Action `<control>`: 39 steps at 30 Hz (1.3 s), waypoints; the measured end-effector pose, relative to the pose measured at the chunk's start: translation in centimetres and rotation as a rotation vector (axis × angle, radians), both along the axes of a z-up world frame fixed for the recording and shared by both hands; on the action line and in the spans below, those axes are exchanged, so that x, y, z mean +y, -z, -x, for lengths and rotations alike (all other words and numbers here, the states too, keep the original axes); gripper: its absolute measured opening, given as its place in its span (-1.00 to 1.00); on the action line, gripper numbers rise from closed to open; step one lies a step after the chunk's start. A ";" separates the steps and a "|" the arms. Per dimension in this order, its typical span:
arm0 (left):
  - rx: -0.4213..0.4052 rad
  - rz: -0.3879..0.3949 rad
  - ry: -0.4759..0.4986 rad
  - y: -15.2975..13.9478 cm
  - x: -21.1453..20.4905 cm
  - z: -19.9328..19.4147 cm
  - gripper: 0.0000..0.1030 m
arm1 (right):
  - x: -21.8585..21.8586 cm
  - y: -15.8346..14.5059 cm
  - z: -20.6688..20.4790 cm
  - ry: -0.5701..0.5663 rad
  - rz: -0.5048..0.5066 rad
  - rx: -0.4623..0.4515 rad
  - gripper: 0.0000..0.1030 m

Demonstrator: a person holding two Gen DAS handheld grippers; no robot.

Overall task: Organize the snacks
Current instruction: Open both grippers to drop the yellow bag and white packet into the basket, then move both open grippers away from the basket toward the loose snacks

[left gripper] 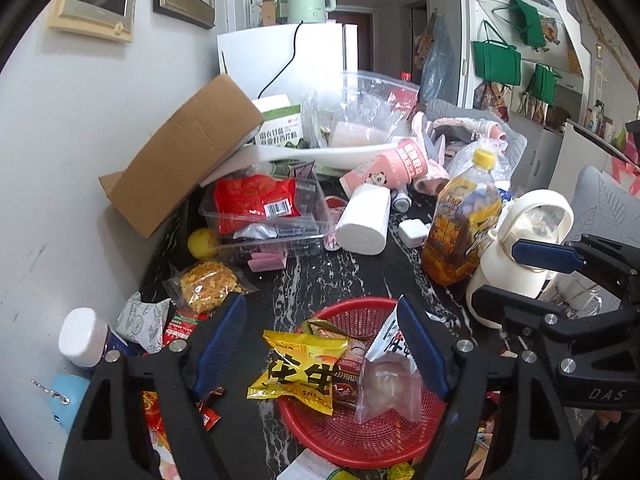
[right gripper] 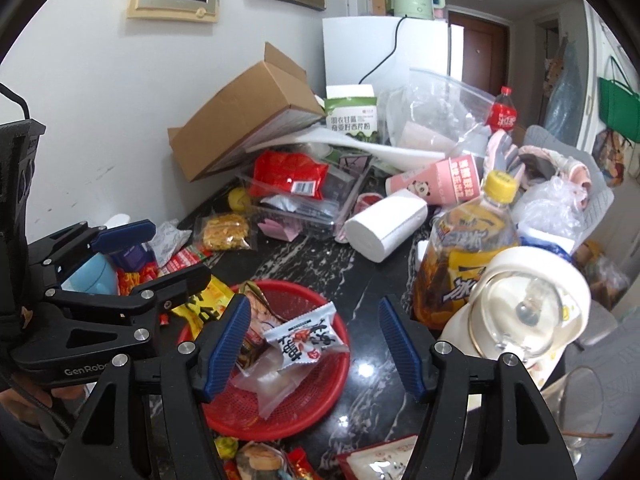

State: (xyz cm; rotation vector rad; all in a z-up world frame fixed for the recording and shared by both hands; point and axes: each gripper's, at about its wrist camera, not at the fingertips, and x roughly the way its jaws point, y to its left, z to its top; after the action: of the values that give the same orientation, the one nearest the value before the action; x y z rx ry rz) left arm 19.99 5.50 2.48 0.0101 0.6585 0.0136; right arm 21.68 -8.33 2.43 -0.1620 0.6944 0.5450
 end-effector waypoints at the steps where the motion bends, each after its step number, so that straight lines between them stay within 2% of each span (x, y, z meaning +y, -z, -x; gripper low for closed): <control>1: -0.008 0.001 0.002 -0.3 -0.1 0.3 0.51 | 0.0 -0.3 0.2 0.001 -0.002 -0.008 0.30; 14: -0.101 0.005 0.043 -4.8 -1.5 4.9 0.51 | -2.0 -4.7 5.0 0.018 -0.032 -0.106 0.30; 20: -0.127 -0.002 0.081 -5.5 -2.6 7.5 0.51 | -2.9 -5.7 7.6 0.027 -0.031 -0.140 0.30; 30: -0.119 -0.017 0.143 -4.8 -4.6 11.7 0.51 | -4.5 -4.6 11.5 0.054 -0.026 -0.123 0.32; 39: -0.066 0.015 0.162 -2.3 -5.2 14.4 0.51 | -5.5 -2.2 15.3 0.084 -0.008 -0.091 0.32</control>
State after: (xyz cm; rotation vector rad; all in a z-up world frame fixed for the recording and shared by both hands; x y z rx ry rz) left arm 5.61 0.28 4.76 0.0481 0.5904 -0.1469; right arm 6.40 -13.84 4.58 -0.1489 0.6073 0.4573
